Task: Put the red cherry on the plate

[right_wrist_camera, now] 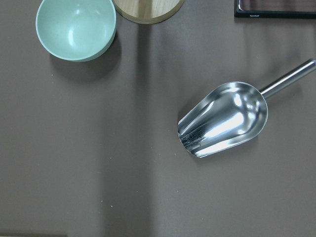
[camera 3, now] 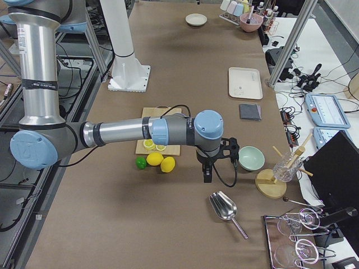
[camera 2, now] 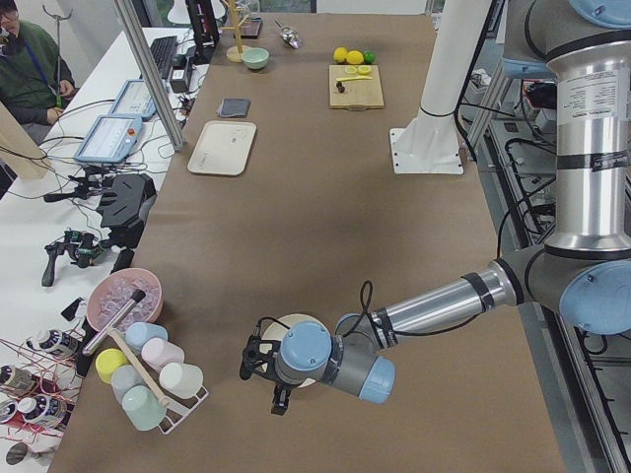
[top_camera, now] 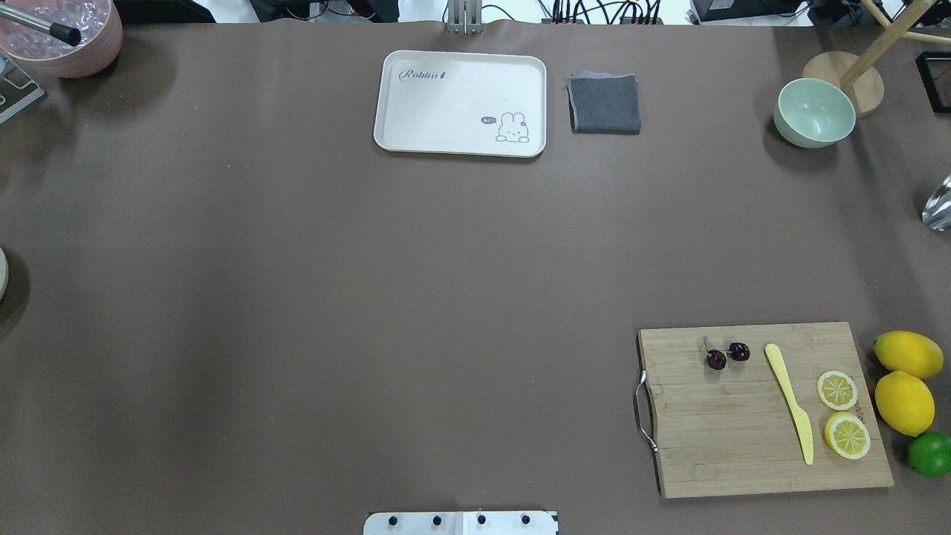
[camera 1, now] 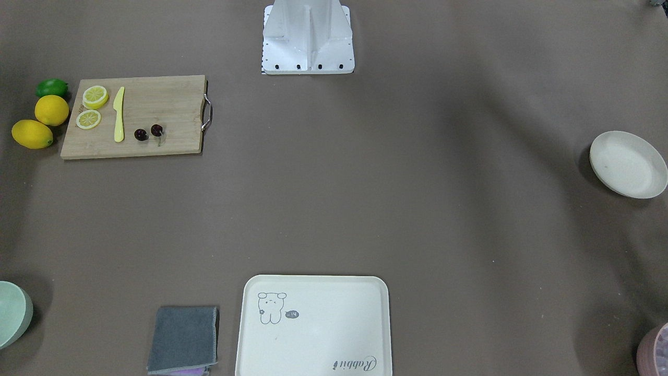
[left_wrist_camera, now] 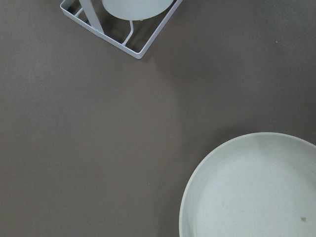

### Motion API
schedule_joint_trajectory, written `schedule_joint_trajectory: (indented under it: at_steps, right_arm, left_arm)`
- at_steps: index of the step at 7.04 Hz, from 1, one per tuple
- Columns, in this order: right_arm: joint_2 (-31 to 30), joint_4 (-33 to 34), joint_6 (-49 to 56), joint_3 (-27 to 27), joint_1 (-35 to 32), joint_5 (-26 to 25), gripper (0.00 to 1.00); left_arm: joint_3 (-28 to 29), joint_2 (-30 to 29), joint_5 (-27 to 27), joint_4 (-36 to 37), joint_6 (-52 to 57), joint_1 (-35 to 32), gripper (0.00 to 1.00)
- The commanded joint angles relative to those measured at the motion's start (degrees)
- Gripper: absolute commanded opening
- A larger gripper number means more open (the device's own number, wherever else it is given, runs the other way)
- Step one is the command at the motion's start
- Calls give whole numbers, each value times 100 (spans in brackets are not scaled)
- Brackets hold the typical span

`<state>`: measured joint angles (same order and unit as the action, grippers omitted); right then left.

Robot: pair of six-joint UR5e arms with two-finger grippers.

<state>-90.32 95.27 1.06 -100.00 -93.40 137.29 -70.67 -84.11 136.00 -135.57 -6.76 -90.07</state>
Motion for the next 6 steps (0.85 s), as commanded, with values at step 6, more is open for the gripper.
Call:
schedule_joint_trajectory:
  at_steps: [6]
  right_arm:
    - [-29,0,-149,-1,59,9,100]
  left_arm:
    - [334,18,234,-251,-537,699,98]
